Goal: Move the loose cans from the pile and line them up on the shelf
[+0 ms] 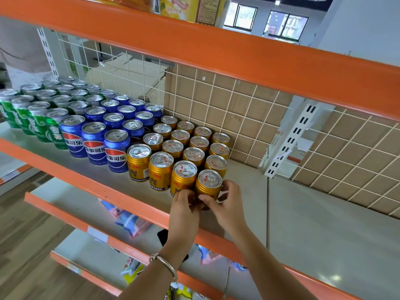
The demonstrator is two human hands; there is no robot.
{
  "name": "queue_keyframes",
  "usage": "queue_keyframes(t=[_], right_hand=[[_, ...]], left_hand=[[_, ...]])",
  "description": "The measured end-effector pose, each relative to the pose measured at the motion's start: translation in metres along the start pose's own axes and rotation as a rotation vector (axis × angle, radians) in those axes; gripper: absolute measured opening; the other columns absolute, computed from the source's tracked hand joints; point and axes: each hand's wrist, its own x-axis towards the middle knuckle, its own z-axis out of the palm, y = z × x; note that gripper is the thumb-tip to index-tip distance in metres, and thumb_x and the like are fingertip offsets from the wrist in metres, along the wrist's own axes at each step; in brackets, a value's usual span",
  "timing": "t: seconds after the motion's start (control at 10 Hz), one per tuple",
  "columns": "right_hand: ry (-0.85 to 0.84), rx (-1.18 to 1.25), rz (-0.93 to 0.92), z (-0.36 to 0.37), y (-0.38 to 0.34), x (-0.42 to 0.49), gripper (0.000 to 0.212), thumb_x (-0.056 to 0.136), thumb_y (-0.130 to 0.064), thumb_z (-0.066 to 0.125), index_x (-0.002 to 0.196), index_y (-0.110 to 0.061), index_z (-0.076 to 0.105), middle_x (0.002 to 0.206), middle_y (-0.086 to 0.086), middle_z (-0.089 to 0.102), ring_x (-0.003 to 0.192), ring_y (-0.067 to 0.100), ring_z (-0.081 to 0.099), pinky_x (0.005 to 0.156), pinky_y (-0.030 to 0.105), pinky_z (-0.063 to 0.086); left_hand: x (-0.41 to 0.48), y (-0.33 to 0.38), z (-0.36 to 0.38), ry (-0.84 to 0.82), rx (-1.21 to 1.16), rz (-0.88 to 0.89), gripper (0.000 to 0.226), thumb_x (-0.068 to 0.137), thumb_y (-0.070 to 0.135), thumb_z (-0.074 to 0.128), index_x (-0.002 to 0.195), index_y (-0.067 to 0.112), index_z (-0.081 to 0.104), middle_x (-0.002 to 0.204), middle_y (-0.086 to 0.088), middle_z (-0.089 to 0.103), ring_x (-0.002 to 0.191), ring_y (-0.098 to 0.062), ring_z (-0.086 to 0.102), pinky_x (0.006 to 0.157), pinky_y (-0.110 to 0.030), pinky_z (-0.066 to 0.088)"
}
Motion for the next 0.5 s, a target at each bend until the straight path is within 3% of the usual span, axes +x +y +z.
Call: queue_keyframes(t=[0.1,0.3,0.4,0.5], right_hand=[[0.007,-0.001,0.013,0.002,0.0,-0.003,0.066,0.069,-0.039,0.08,0.121,-0.014,0.049,0.115,0.0,0.046,0.084,0.0,0.047,0.067,0.009,0.037],[-0.078,-0.064,0.115,0.005,-0.002,-0.008,0.08,0.073,-0.043,0.077,0.137,-0.017,0.037,0.133,0.006,0.037,0.115,0.023,0.049,0.097,0.036,0.046],[-0.107,-0.092,0.121,0.001,-0.003,-0.013,0.077,0.078,-0.038,0.074,0.14,-0.017,0.034,0.135,0.008,0.034,0.117,0.027,0.048,0.099,0.038,0.045],[-0.094,-0.114,0.105,-0.005,-0.001,-0.024,0.069,0.082,-0.029,0.071,0.14,-0.015,0.036,0.135,0.009,0.033,0.118,0.028,0.048,0.101,0.039,0.043]], left_hand=[[0.001,0.002,0.001,-0.01,0.049,0.008,0.016,0.082,0.0,0.063,0.088,0.014,0.056,0.098,-0.001,0.053,0.083,-0.013,0.051,0.072,-0.019,0.037],[0.001,0.005,-0.004,-0.046,0.063,-0.004,0.02,0.08,0.0,0.063,0.084,0.016,0.053,0.096,0.001,0.047,0.083,-0.014,0.047,0.074,-0.018,0.034],[0.003,0.003,-0.007,-0.103,0.055,0.003,0.021,0.077,-0.002,0.065,0.086,0.015,0.057,0.097,0.0,0.048,0.082,-0.013,0.045,0.069,-0.011,0.029],[0.001,-0.002,-0.011,-0.177,0.028,-0.032,0.024,0.074,0.0,0.066,0.095,0.012,0.062,0.1,-0.003,0.057,0.084,-0.015,0.054,0.074,-0.015,0.036]])
